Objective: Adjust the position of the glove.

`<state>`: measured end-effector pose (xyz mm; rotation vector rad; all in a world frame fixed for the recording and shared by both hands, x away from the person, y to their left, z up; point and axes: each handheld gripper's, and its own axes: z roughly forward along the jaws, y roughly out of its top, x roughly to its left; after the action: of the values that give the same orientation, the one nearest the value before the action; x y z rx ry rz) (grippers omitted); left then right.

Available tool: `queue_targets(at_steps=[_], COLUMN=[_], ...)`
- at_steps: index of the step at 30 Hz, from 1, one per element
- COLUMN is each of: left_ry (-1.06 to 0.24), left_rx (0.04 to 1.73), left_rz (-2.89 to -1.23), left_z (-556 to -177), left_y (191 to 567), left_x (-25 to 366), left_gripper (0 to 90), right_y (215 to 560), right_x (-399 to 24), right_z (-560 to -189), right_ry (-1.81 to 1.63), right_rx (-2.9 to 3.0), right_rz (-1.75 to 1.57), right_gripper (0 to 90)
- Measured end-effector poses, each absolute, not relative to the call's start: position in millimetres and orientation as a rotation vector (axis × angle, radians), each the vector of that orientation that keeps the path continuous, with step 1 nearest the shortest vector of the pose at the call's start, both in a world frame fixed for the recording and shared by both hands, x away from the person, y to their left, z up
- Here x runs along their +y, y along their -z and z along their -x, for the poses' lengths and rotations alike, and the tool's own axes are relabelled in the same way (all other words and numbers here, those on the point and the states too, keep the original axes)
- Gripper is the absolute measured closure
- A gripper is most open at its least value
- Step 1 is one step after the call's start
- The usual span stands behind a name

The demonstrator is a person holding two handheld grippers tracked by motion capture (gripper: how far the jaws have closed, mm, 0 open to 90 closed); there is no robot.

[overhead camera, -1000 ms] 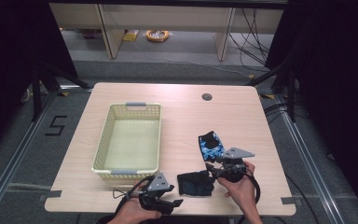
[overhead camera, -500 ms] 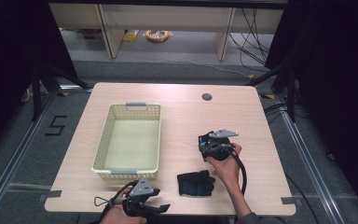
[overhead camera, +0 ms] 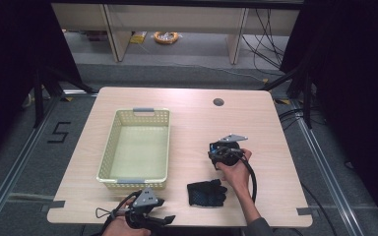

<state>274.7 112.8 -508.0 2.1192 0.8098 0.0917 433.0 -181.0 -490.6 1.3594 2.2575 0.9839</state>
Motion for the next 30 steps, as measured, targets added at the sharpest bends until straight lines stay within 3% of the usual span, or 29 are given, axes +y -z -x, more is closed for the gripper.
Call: queue_targets(at_steps=[6,11,12,13,14,15,17,23,30], left_ry=[-0.100,-0.086,-0.085,-0.081,-0.081,-0.077,-0.082,-0.091,-0.088], left_rx=[0.781,0.797,0.797,0.800,0.800,0.813,0.791,0.799,0.824], left_rz=[-2.128,-2.097,-2.095,-2.099,-2.099,-2.096,-2.118,-2.108,-2.092], left_z=[-275,-274,-274,-273,-273,-273,-274,-274,-275], left_y=[508,509,509,509,509,509,509,509,509], left_x=[112,110,110,110,110,110,111,112,113], left_gripper=[32.9,32.9,32.9,32.9,32.9,32.9,32.9,33.0,33.1], right_y=[499,503,503,504,504,504,505,504,470], right_x=[-178,-179,-180,-183,-183,-184,-184,-185,-185], right_z=[-438,-440,-440,-441,-441,-440,-440,-439,-424], right_ry=[-0.890,-0.842,-0.849,-0.862,-0.862,-0.909,-0.925,-0.938,-0.986], right_rx=[2.291,2.310,2.311,2.329,2.329,2.361,2.366,2.391,2.424], right_rz=[-1.325,-1.313,-1.308,-1.269,-1.269,-1.283,-1.257,-1.186,-1.025], right_gripper=[51.8,62.8,66.1,75.0,75.0,84.2,87.1,88.4,88.6])
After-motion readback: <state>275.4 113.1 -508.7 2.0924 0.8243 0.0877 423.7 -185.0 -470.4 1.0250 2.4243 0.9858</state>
